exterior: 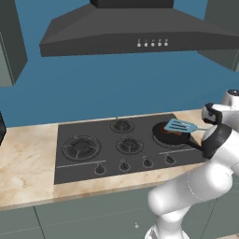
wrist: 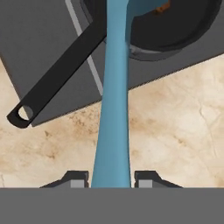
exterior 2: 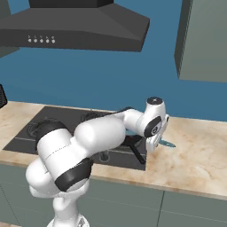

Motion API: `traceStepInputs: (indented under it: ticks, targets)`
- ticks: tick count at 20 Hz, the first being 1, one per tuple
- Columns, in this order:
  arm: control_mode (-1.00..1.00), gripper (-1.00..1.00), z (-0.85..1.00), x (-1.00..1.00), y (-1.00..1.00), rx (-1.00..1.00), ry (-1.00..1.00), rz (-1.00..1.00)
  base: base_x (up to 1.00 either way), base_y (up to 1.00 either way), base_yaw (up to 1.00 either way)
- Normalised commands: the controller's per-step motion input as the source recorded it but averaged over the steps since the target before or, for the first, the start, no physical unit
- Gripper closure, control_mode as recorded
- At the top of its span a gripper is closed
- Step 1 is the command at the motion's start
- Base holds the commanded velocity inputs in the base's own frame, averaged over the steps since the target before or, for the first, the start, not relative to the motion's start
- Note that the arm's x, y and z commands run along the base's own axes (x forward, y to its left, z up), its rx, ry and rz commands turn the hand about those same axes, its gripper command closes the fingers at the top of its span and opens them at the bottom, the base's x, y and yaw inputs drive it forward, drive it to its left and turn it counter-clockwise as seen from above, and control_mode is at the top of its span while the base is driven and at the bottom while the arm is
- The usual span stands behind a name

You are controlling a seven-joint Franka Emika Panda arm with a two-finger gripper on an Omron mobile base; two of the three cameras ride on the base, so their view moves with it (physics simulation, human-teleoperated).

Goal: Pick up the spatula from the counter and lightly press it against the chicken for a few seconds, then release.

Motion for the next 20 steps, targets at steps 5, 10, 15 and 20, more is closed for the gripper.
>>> traceStepInputs:
  ticks: [5,10,15,20]
  targets:
    - [-1.00,1.00,-0.03,0.01,0.00,0.00,0.03,0.00,0.00,0.00,0.00]
    - [-1.00,1.00,-0.12,0.01,0.00,0.00,0.07,0.00,0.00,0.00,0.00]
    - [-1.00,1.00,-0.08,0.14,0.00,0.00,0.06,0.00,0.00,0.00,0.00]
    - [-1.00,1.00,-0.01,0.18,0.00,0.00,0.03,0.00,0.00,0.00,0.00]
